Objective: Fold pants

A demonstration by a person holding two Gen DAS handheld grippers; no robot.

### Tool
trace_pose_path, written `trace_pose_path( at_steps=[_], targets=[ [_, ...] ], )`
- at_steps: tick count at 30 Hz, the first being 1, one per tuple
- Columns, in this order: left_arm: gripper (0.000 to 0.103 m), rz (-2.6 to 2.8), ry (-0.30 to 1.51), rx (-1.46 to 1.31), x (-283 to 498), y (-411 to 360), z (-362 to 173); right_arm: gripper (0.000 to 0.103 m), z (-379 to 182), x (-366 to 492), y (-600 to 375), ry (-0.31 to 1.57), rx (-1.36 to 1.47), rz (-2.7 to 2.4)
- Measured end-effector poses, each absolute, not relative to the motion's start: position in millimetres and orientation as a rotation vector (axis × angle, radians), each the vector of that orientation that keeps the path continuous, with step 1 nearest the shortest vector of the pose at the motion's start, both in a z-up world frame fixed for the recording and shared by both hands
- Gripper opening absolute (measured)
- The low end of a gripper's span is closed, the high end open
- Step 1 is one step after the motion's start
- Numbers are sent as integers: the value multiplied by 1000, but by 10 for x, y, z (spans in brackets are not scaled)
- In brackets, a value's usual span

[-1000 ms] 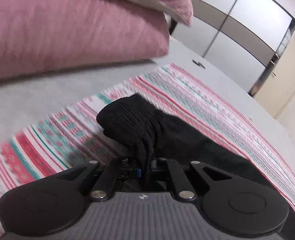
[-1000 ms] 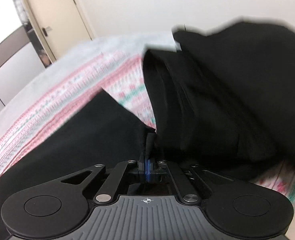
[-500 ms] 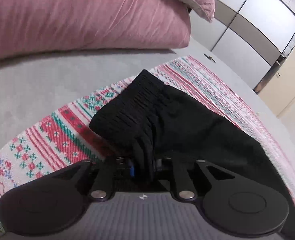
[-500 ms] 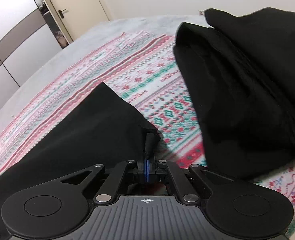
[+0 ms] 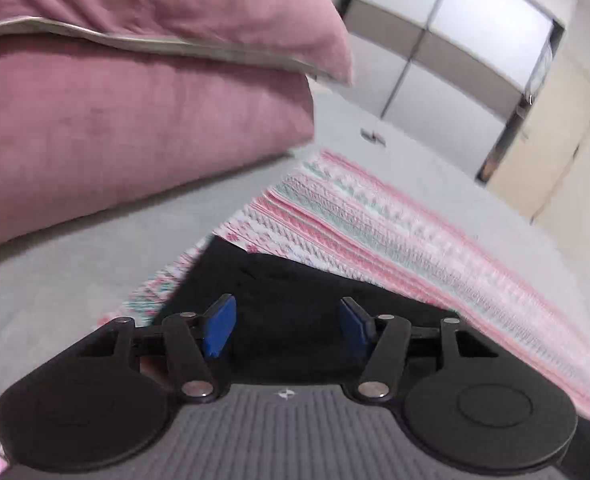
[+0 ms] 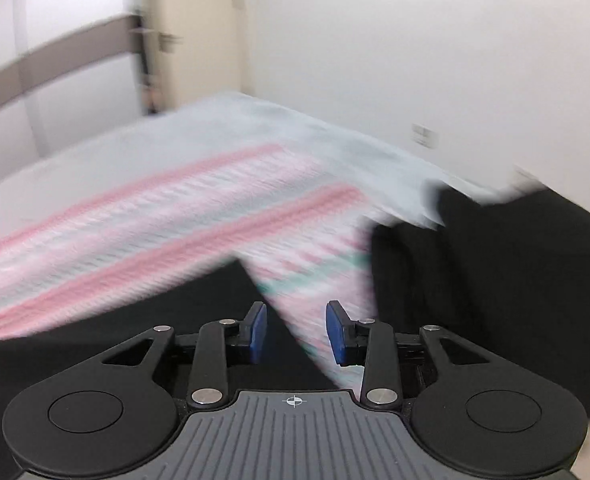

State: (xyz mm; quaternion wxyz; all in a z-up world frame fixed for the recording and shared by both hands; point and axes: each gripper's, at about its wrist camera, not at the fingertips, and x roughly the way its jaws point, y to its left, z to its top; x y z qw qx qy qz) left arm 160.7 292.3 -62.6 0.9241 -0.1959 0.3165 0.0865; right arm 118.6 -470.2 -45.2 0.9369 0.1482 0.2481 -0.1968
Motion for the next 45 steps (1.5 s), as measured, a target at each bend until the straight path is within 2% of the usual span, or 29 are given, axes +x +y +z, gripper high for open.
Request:
trace_pose_path(
  at_steps=[1,2,3,7,12,14,15,16,20,22,25,28,30,32,39,45],
  targets=[
    [61,185,700,-402,1723,2922,-762,34,-361,1282,-4541,500,293,-320],
    [39,206,771,-431,1881,2969,-941,37,-291,1375,-4361,492,278,-248],
    [33,228,818,-454,2005,3016,-1093,37,-244,1457,-4171,485,257,-192],
    [31,207,788,-418,2288,3113,-1382,37,-232,1828,-3215,555,110,98],
    [30,148,757,-384,2323,3149,-1421,37,-939,2344,-2439,869,17,276],
    [33,175,805,-442,2348,3155,-1357,37,-1120,2365,-2413,896,-5,259],
    [37,198,824,-483,2321,3140,-1252,37,-1098,2352,-2422,900,-16,259],
    [44,207,810,-511,2258,3084,-1119,37,-1081,2357,-2450,909,-11,248],
    [71,119,649,-617,2232,2646,-416,37,-968,2425,-2543,925,45,253],
    [76,111,643,-677,2372,2294,-202,37,-775,2494,-2496,852,45,296],
    [77,116,687,-661,2572,1724,-195,37,-365,2792,-2242,773,99,398],
    [80,144,752,-503,2789,1347,-518,50,-79,3240,-1827,733,124,543],
    [80,173,846,-458,2852,1291,-939,51,-60,3601,-1598,796,185,621],
    [76,207,957,-521,2885,1382,-1336,51,-194,3934,-1392,890,271,706],
    [72,290,891,-598,2774,1509,-1359,53,-586,4226,-776,937,114,741],
    [72,316,886,-687,2797,1552,-1339,53,-548,3649,-705,832,-37,960]
  ],
)
